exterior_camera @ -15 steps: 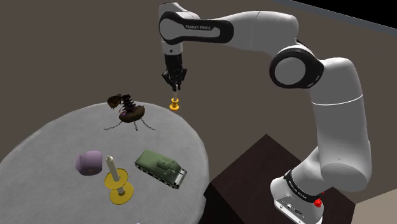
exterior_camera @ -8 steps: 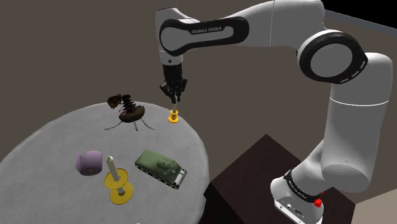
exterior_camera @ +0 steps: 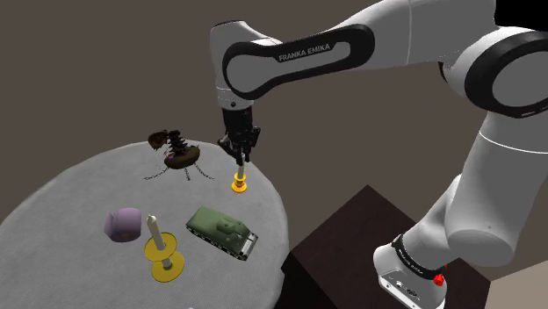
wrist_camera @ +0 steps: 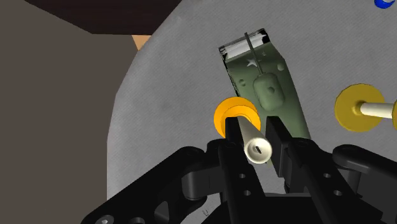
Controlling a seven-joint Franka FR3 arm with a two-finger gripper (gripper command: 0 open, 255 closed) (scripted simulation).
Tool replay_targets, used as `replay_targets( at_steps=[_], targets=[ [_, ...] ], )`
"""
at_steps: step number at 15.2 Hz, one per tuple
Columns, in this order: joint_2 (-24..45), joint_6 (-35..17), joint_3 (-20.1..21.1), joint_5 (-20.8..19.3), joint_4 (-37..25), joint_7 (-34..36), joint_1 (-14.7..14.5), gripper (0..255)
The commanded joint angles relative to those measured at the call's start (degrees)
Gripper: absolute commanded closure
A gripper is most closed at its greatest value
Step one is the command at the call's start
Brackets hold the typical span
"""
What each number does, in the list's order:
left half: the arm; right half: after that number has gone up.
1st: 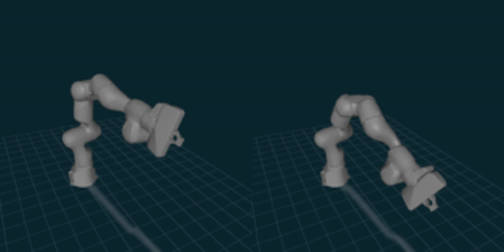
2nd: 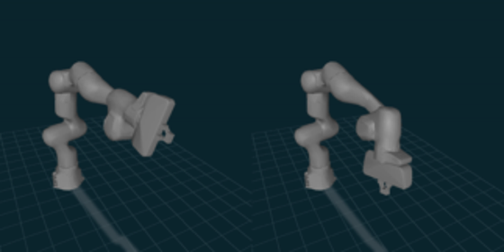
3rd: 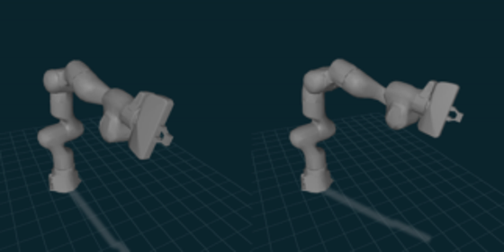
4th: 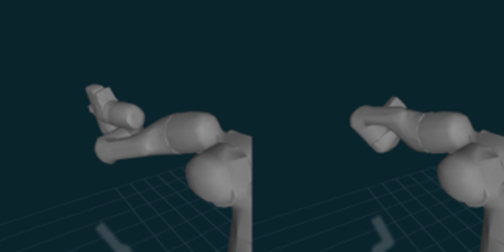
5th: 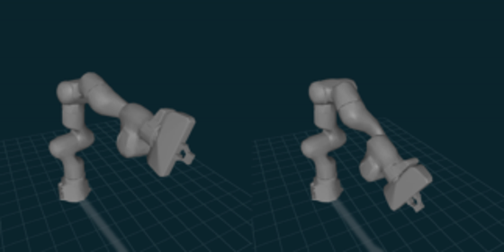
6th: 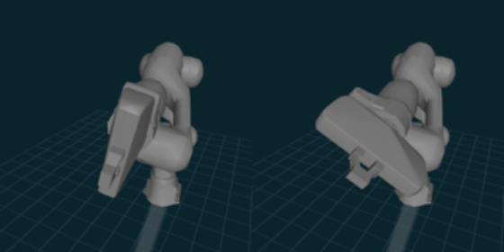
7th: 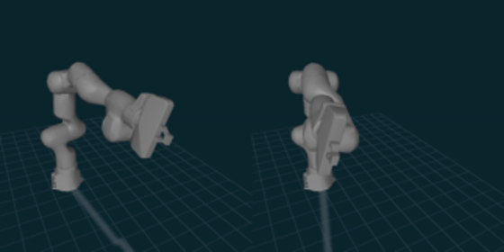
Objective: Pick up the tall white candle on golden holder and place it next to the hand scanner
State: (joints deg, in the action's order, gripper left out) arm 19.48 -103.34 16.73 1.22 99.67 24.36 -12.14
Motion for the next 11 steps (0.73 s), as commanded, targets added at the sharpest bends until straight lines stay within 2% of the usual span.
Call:
replay_targets(
  at_steps=[1,11],
  targets=[
    [-2.0,-1.2,0.9,0.8,3.0,1.8,-1.1,255],
    [-9.3,-6.1,6.3,5.2,13.6,11.3,-7.0,255]
  ],
)
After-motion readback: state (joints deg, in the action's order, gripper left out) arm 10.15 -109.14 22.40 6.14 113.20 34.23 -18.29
